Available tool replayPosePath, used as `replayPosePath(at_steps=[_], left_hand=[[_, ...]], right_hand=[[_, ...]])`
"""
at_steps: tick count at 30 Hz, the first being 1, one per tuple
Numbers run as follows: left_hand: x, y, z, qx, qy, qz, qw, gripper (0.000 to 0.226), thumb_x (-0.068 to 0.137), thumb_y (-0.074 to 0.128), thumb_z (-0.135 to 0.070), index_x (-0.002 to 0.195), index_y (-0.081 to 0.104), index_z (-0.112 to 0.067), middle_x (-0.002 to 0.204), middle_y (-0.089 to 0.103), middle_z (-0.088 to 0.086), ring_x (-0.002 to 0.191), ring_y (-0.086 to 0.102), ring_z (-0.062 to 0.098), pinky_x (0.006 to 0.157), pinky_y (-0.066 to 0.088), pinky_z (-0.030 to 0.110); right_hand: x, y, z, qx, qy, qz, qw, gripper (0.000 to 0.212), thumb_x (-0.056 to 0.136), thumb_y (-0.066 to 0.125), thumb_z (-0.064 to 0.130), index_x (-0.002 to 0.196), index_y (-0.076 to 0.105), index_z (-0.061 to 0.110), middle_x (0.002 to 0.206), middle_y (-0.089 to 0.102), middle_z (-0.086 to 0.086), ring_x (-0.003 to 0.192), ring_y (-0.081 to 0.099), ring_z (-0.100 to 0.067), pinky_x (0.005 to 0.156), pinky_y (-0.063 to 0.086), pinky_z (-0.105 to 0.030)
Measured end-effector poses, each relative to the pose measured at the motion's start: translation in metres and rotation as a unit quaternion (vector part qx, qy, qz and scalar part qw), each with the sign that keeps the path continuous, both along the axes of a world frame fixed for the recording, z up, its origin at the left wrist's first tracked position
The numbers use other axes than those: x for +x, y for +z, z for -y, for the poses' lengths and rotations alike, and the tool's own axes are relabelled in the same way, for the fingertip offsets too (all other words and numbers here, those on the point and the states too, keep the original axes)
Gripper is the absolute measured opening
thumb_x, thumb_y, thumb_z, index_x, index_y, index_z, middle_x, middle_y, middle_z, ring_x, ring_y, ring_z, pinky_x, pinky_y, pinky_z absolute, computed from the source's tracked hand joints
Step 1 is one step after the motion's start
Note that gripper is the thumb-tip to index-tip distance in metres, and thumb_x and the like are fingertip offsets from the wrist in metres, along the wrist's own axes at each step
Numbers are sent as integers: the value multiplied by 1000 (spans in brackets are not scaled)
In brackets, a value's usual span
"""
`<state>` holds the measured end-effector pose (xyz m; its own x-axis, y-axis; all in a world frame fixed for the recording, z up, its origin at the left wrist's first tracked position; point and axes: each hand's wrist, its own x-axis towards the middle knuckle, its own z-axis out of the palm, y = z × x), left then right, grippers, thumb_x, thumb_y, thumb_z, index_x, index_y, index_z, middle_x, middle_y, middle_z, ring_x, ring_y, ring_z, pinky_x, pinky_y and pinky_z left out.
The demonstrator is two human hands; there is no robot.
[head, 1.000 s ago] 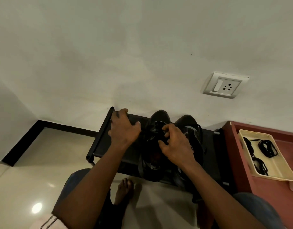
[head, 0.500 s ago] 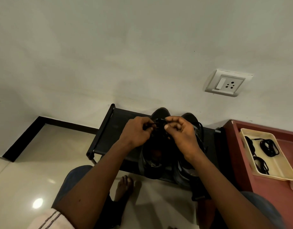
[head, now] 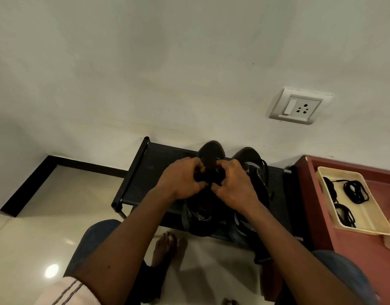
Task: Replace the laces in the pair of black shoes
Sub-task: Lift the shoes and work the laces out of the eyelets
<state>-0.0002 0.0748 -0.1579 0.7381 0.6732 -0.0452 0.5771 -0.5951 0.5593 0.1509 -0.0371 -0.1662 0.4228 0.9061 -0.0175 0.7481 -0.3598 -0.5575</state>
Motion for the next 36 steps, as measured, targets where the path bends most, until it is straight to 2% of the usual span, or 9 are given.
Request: replayPosePath(at_steps=[4,8,12,17,21,24,29,32,36], left_hand=[[6,-8,6,49,22,-6,999,32,81,76,-30,104,53,-31,99,56,-8,88,57,14,77,51,32],[1,-11,3,0,55,33,998,30,79,76,-23,102,57,-30,98,65,-9,89,62,13,77,50,29],[-2,-10,5,31,52,28,998,30,82,74,-23,108,61,-32,102,66,-10,91,63,13,81,54,33],[1,-16,13,91,31,66,993,28,89,71,-38,115,60,-37,106,57,-15,95,56,7,80,50,28],[9,-12,14,118,23,79,990,18,91,72,-35,108,66,-31,104,62,-12,99,56,11,85,51,32],[11,-8,11,69,34,117,990,13,88,75,-28,100,70,-27,97,69,-13,94,62,10,90,53,38],[13,-6,7,-114,76,210,968,17,85,77,-13,94,72,-28,85,73,-13,81,70,1,85,61,34],[16,-9,6,-104,62,172,978,27,86,73,-16,107,73,-33,89,73,-13,85,69,1,89,59,37],[17,-10,6,-154,97,217,959,18,89,75,-15,95,78,-32,90,76,-15,89,72,4,93,60,41]], right_hand=[[-3,1,2,7,-22,-6,1000,67,83,76,23,142,44,32,128,39,4,95,57,-17,74,46,-23],[-2,1,7,9,-19,5,1000,58,86,71,18,138,49,32,125,44,3,99,54,-15,82,48,-27],[-5,2,10,25,-7,8,1000,39,92,71,21,130,63,28,123,59,5,108,60,-16,96,55,-37],[1,4,9,97,-50,-71,991,8,93,76,25,100,73,27,99,70,13,89,67,-4,85,60,-34],[1,9,4,96,-38,-123,987,27,90,77,13,113,73,26,95,72,15,82,69,-2,85,60,-29],[-1,9,1,95,-19,-105,990,36,90,76,10,124,72,24,95,72,11,79,68,-7,83,60,-29],[5,8,-4,83,-20,-99,991,31,95,72,13,125,74,21,94,71,7,82,66,-8,82,58,-26],[6,10,-4,52,0,-79,996,26,99,69,19,125,73,19,103,72,3,89,66,-10,87,56,-27],[14,14,-1,44,9,-52,998,16,98,70,19,113,75,20,100,70,6,87,65,-7,80,52,-20]])
